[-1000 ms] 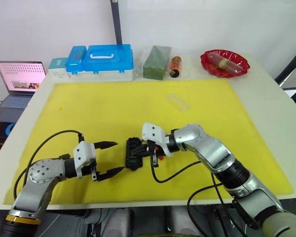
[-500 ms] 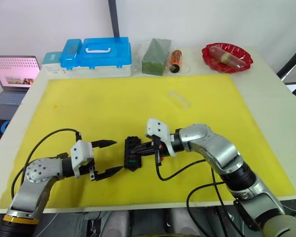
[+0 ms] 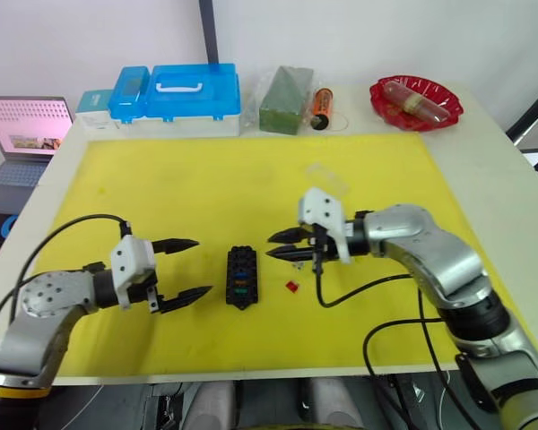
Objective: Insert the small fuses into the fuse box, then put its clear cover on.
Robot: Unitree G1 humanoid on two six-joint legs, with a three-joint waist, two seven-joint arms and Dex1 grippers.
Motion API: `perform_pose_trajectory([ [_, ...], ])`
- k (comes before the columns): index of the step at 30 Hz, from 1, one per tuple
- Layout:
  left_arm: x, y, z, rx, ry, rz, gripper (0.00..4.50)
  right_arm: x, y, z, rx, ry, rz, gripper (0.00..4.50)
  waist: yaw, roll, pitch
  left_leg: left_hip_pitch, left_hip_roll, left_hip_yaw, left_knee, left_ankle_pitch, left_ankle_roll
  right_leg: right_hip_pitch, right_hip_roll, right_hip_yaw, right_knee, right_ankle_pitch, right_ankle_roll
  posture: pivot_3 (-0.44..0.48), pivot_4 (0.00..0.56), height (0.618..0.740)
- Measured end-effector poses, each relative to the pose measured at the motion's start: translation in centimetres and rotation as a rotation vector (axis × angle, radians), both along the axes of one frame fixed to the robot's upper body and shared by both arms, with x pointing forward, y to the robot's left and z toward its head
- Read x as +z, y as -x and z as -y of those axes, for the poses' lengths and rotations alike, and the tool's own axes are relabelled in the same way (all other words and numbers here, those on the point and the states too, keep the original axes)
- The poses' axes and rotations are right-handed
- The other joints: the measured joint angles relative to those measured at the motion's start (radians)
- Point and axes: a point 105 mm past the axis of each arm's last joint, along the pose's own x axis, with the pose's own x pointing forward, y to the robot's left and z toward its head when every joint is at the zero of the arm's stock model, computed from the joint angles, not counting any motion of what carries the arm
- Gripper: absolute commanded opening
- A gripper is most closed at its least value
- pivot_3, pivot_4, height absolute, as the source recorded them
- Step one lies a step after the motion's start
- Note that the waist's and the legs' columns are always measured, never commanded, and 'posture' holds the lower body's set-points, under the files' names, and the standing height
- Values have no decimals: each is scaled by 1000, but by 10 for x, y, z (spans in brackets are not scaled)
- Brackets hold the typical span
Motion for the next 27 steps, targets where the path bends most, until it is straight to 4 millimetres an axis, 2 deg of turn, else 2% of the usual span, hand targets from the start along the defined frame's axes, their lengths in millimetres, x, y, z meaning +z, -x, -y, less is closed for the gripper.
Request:
perform_pose_trajectory([
  [4,6,-1,-18,84,-8,-24,4500,-1,-7,42,-118,62,45,3067,2,-1,1,0,0,0,0,0,0,0,0,0,0,1,1,0,150,740],
  [8,13,-10,-41,211,-15,11,4500,-3,-10,72,-226,77,66,4425,1,-2,2,0,0,1,0,0,0,0,1,0,0,1,1,0,150,740],
  [14,13,-20,-84,440,-27,45,4500,-13,-17,119,-399,45,78,4467,2,-2,3,0,0,2,3,0,0,2,1,0,0,1,0,0,150,740],
  [16,11,-22,-92,499,-17,50,4500,-12,-19,130,-439,36,88,4467,1,-2,3,0,1,2,5,0,0,2,1,0,0,1,0,0,150,740],
  [20,-2,-26,-96,585,26,33,4500,-7,-25,142,-507,14,112,4467,2,-2,3,0,1,2,10,0,0,4,1,1,2,2,-1,0,150,740],
  [23,-7,-26,-89,570,40,49,4500,-9,-27,143,-527,2,110,4467,2,-2,3,0,1,2,12,0,0,4,1,1,2,2,-3,0,150,740],
  [27,-11,-26,-90,584,34,38,4500,-10,-29,145,-554,-7,124,4467,2,-2,3,0,1,2,12,0,0,5,1,2,2,3,-3,0,150,740],
])
